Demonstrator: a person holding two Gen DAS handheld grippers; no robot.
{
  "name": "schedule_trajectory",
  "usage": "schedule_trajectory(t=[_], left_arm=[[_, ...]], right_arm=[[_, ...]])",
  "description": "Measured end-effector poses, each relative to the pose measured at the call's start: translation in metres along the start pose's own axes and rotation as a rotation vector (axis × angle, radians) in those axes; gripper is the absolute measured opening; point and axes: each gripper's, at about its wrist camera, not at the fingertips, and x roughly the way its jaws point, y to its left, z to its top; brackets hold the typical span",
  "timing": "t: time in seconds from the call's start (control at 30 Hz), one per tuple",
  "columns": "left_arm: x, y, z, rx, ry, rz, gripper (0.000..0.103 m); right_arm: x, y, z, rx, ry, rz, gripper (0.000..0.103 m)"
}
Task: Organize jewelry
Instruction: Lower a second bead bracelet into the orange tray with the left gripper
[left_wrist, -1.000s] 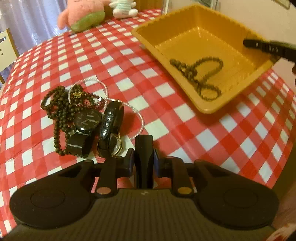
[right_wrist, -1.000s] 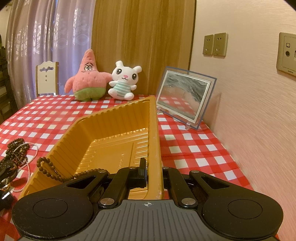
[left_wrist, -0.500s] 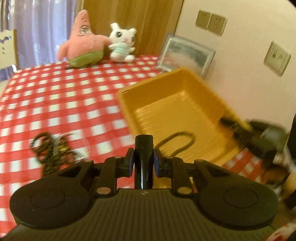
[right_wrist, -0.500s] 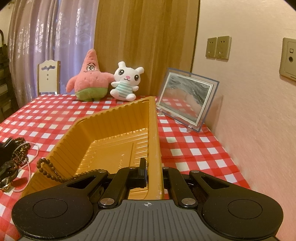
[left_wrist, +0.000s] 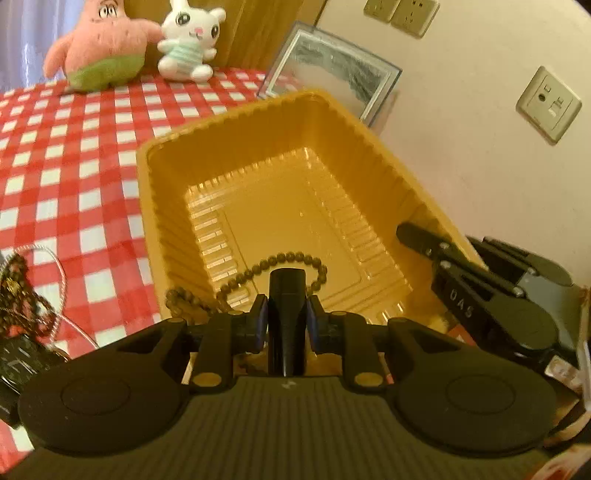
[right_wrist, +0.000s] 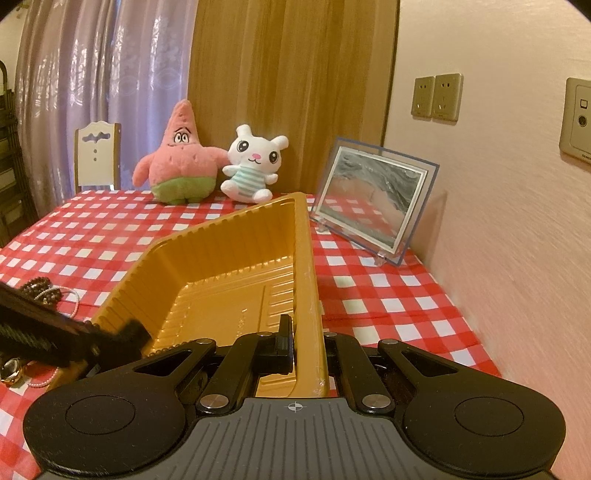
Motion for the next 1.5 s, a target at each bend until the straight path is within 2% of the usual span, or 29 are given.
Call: schedule_trajectory(t=[0.1, 0.17, 0.3, 0.53, 0.7, 0.8, 0.87, 0.97, 1.03, 1.1, 1.2, 1.27, 1.3, 1.4, 1.5], left_arm=[[-0.001, -0.003, 0.0, -0.004, -0.008, -0.017, 0.02], [-0.006, -0.006, 0.002, 0.0, -0.021, -0.025, 0.026], [-0.024, -0.008, 0.0, 0.008, -0.058, -0.012, 0.027], [-0.053, 0.02, -0.007, -0.066, -0.11, 0.088, 0.028], [-0.036, 0.036, -0.005, -0.082, -0.076, 0.164, 0.026], [-0.025, 0.039, -0.004, -0.079, -0.068, 0.177, 0.026], [-0.022, 0.039, -0.005, -0.06, -0.062, 0.185, 0.014], [-0.018, 0.035, -0.003, -0.03, -0.06, 0.192, 0.007], [-0.019, 0.033, -0.002, -0.017, -0.065, 0.19, 0.006], [-0.02, 0.03, 0.0, -0.021, -0.072, 0.15, 0.006], [-0.02, 0.025, 0.003, -0.053, -0.058, 0.017, 0.005], [-0.016, 0.019, 0.0, -0.052, -0.026, -0.074, 0.0], [-0.013, 0.017, -0.002, -0.056, -0.005, -0.092, 0.0], [-0.007, 0.012, -0.01, -0.037, 0.029, -0.05, 0.001], [-0.017, 0.012, -0.014, -0.032, 0.012, -0.015, 0.01]], right_arm=[[-0.001, 0.0, 0.0, 0.001, 0.001, 0.0, 0.004], [-0.001, 0.0, 0.0, 0.005, 0.002, 0.003, 0.004], [-0.001, 0.0, 0.0, 0.001, 0.001, 0.004, 0.004], [-0.002, 0.0, 0.0, 0.001, 0.003, 0.004, 0.004], [-0.002, 0.001, -0.002, 0.0, 0.003, 0.002, 0.004], [-0.002, 0.001, -0.002, 0.004, 0.002, 0.003, 0.004], [-0.001, 0.0, -0.002, 0.005, 0.003, 0.003, 0.004], [-0.001, 0.0, -0.002, 0.005, 0.003, 0.003, 0.004], [-0.001, 0.0, -0.002, 0.007, 0.002, 0.002, 0.004], [-0.001, -0.001, -0.002, 0.009, 0.002, 0.003, 0.004], [0.0, -0.001, -0.002, 0.014, 0.003, 0.003, 0.004], [-0.001, 0.0, -0.002, 0.014, 0.003, 0.003, 0.004], [0.0, 0.0, -0.002, 0.013, 0.002, 0.004, 0.004], [-0.001, 0.0, -0.002, 0.011, 0.001, 0.006, 0.004], [-0.001, 0.0, -0.002, 0.012, 0.002, 0.008, 0.004]])
